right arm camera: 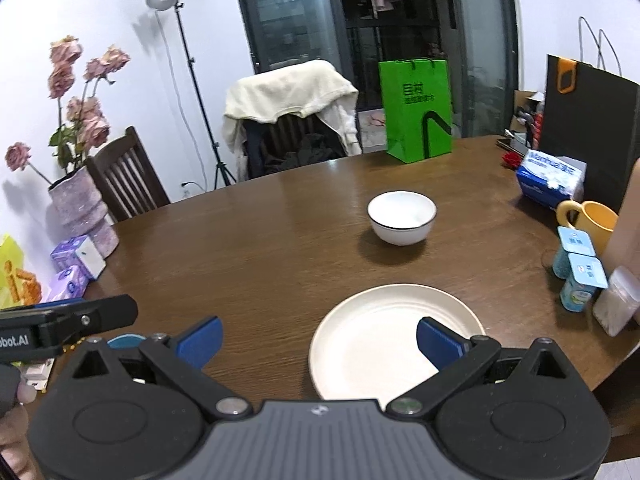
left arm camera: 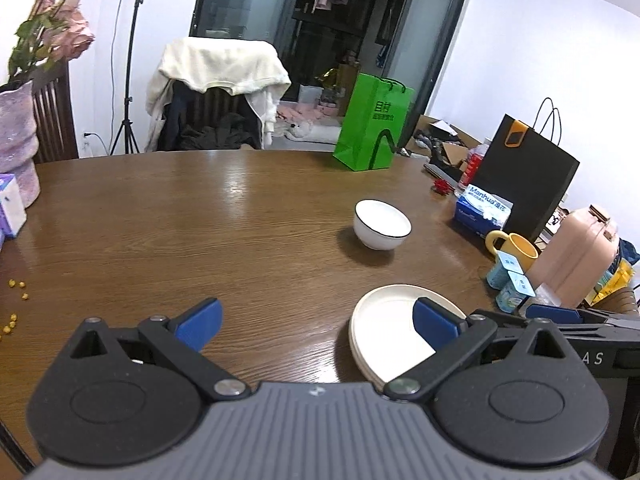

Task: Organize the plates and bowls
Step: 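Raise both open grippers away from the nested bowls, then move both open grippers toward the remaining white bowl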

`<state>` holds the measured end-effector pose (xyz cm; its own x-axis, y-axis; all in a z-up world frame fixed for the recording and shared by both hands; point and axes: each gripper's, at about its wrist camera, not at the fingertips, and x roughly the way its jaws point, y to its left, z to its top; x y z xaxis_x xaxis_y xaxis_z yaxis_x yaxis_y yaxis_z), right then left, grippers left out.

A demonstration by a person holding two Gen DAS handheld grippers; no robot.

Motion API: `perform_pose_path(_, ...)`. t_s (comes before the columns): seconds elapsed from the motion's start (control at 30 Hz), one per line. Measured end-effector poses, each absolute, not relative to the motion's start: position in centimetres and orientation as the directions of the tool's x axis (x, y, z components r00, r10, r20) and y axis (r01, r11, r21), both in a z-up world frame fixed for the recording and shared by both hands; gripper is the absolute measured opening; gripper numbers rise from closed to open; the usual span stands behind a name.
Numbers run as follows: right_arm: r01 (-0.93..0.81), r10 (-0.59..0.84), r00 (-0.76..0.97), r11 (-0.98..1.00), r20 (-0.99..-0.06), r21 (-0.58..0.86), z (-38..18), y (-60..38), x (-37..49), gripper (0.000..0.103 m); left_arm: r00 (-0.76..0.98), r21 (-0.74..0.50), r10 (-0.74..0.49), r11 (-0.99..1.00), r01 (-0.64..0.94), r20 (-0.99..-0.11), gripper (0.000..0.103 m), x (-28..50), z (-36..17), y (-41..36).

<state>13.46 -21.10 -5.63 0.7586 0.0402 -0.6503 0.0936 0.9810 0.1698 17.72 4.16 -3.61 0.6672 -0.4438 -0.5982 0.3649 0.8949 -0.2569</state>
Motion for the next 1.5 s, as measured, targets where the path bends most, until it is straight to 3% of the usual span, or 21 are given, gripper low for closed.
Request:
perform_pose_path(0.37,0.112,0.021,0.775,0.979,-0.632,0.17,-5.2,-23.5,13.5,0.103,0.65,-0.26,-0.463,0.884,0.388,-0.603,0.103,18.8,-3.9,1.5)
perform_pose_path(1.5,0.191,-0.03,0.717,0.969,-0.696,0.155,-6.7,-33.4,21.1,0.103,0.614,-0.225,-0.398,0.913,0.342,-0.682,0.103,27.1,-4.4,-6.4)
